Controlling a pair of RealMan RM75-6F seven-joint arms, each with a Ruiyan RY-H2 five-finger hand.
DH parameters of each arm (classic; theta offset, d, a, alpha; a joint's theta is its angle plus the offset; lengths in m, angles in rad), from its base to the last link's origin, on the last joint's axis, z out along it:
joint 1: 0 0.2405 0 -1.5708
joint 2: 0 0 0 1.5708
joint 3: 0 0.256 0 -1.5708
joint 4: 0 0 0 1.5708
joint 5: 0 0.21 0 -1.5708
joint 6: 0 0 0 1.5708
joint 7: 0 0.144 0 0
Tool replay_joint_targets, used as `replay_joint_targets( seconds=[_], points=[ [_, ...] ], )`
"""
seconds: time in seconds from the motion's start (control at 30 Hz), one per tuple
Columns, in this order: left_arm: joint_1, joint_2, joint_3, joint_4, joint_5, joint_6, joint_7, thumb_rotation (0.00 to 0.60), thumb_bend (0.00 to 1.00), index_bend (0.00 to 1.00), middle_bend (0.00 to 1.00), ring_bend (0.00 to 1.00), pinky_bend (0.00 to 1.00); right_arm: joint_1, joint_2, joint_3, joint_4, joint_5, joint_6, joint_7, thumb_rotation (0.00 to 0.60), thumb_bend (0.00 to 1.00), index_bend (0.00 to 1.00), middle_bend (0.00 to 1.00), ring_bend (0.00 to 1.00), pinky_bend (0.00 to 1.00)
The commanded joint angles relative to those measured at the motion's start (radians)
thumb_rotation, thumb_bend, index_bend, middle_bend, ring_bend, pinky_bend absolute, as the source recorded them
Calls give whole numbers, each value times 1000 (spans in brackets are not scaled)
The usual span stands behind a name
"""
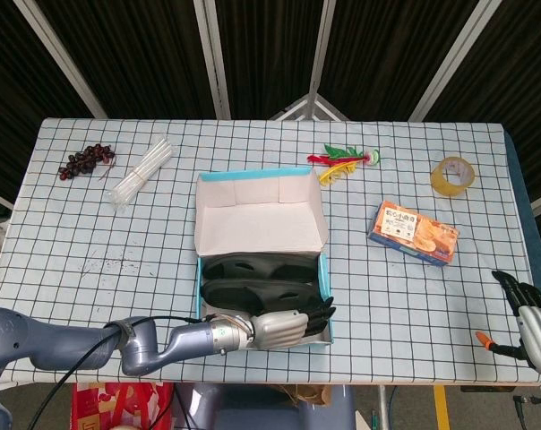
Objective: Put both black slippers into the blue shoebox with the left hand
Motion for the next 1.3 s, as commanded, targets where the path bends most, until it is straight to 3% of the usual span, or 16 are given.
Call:
replay_joint_targets(
  seconds=[0.03,0.5,0.77,1.07,1.3],
  points=[
    [-16,24,-38,-7,-35,-12,8,441,274,62,24,0,86,0,0,0,-1,1,0,-1,600,221,72,104,137,87],
    [50,168,-65,-226,-171,85,-51,437,274,62,43,0,86,5,-1,0,-8,7,-15,-17,600,222,72,104,136,87],
    [44,226,-40,-257,-191,81,-9,435,274,62,61,0,86,7,0,-3,-12,2,-18,-16,600,221,72,104,136,87],
    [29,217,-7,-258,-186,78,2,437,56,53,48,0,86,8,0,-2,-8,6,-22,-9,600,221,72,104,136,87],
    [20,214,-10,-272,-199,90,-14,438,14,52,45,0,86,7,0,-1,-5,11,-22,-8,600,222,72,104,136,87]
  ],
)
